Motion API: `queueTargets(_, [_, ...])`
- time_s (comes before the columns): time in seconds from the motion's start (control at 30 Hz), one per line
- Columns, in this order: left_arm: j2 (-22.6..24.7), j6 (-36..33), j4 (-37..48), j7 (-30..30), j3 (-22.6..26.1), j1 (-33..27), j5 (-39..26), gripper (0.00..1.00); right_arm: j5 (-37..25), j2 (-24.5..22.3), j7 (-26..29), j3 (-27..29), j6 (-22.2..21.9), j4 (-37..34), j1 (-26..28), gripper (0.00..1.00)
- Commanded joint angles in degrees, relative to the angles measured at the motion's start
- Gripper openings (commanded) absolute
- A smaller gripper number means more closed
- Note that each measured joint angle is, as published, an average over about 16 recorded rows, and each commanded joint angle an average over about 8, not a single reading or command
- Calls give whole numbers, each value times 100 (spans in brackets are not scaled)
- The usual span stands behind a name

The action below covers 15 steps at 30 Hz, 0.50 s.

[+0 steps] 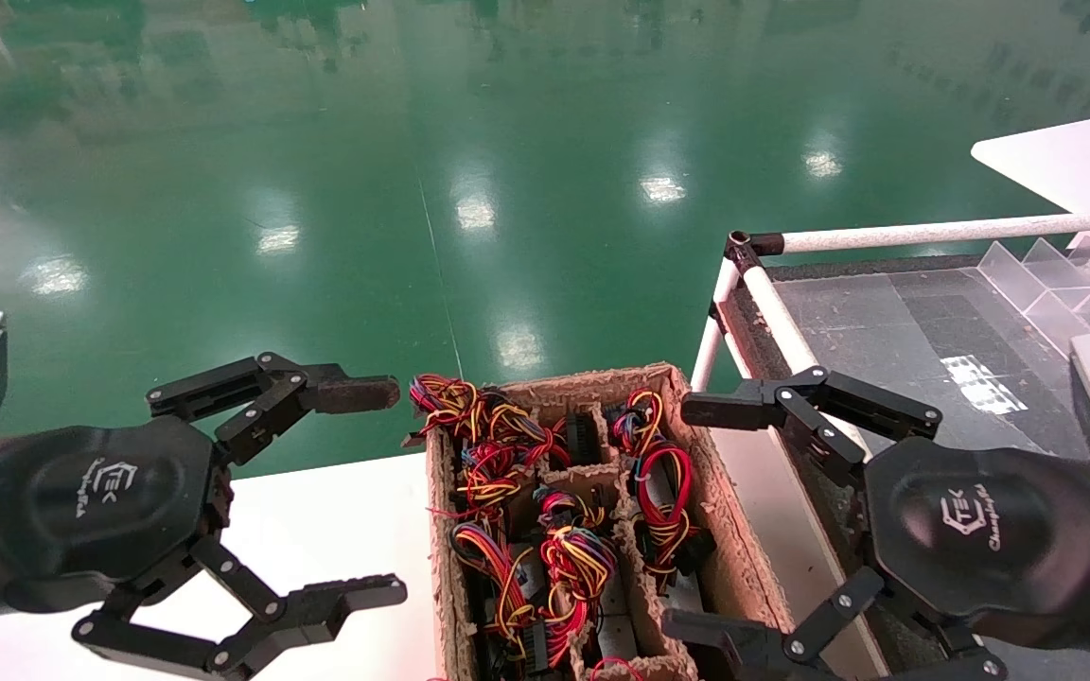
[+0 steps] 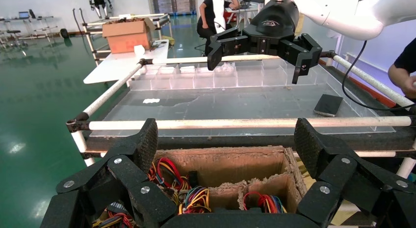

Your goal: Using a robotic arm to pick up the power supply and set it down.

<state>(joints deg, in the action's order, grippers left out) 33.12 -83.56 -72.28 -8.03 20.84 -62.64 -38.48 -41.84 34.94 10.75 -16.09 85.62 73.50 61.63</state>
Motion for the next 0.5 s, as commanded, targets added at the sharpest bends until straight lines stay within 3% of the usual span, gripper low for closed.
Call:
queueTargets(0.03, [0,0,0,0,0,0,0,0,0,0,0,0,0,0,0,100])
queueTargets(0.5, [0,0,0,0,0,0,0,0,0,0,0,0,0,0,0,100])
